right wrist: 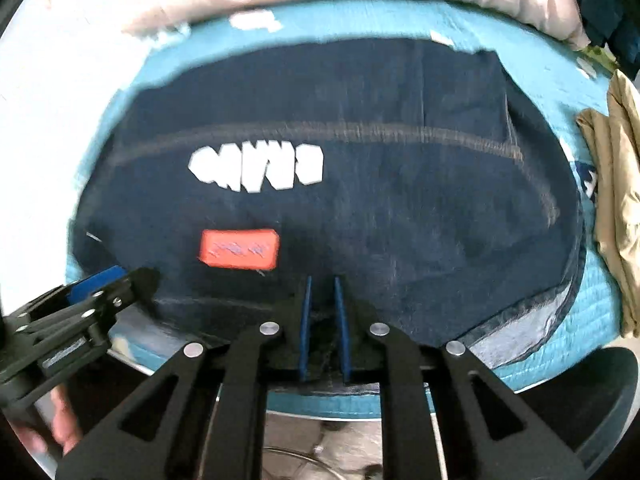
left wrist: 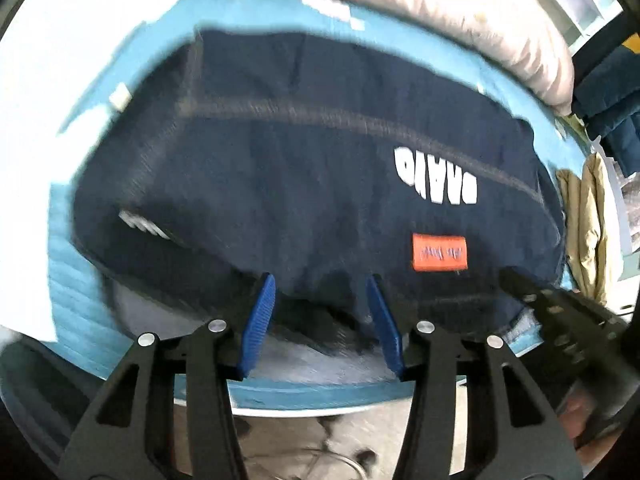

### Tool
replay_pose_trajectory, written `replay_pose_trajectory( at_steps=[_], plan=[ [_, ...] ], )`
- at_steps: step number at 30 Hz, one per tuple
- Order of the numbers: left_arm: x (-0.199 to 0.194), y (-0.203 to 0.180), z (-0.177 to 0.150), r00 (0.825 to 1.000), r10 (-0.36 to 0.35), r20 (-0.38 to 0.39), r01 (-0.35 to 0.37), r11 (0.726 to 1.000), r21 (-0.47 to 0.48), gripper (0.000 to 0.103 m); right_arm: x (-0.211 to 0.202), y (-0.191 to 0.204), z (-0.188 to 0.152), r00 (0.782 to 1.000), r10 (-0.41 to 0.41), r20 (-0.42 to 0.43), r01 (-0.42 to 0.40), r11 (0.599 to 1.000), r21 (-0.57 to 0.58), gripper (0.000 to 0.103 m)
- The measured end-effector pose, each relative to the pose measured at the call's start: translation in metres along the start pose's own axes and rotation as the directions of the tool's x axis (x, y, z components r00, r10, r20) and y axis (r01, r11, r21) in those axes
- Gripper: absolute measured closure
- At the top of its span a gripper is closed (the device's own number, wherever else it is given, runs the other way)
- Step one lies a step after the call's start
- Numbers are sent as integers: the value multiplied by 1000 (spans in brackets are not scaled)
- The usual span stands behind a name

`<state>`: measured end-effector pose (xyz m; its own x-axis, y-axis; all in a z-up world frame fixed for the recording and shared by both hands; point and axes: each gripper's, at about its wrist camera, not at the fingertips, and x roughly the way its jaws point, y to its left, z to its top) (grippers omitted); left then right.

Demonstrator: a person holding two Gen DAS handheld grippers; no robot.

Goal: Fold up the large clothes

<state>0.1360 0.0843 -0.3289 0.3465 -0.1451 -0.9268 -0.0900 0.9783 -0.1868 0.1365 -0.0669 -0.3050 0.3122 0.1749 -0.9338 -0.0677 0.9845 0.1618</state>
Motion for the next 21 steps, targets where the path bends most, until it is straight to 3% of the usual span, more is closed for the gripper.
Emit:
replay_pose_trajectory(
  at_steps=[4,6,8,11,13,16,18,19,21],
  plan=[
    [3,33,19,997,72,13,-71,995,-72,53,3,-16,20,1000,-27,13,27,999,41,91],
    [39,56,22,981,177,-75,-184,977,-108,53,47,-29,23,990,-95,-105,100,994,42,92],
    [47,67,15,992,128,-14,-129,986,-106,50,64,-39,19,996,-54,-77,58,997,59,94],
    [32,55,13,982,188,-3,-188,982,-17,50,46,-40,27,991,-78,-105,82,996,34,94],
    [22,62,12,982,190,14,-189,981,-48,50,33,-62,30,990,-116,-80,124,987,106,93],
    [35,87,13,994,103,-21,-105,986,-127,46,44,-104,32,977,-181,-109,198,965,174,94],
    [42,89,16,994,109,-10,-109,987,-116,45,60,-130,33,994,-35,-104,60,967,246,94],
    [41,80,20,988,154,-24,-156,984,-87,45,57,-131,37,993,-24,-119,53,966,252,95],
    [31,68,26,986,164,-40,-167,983,-76,60,44,-127,44,988,-57,-141,91,963,253,91]
  ],
)
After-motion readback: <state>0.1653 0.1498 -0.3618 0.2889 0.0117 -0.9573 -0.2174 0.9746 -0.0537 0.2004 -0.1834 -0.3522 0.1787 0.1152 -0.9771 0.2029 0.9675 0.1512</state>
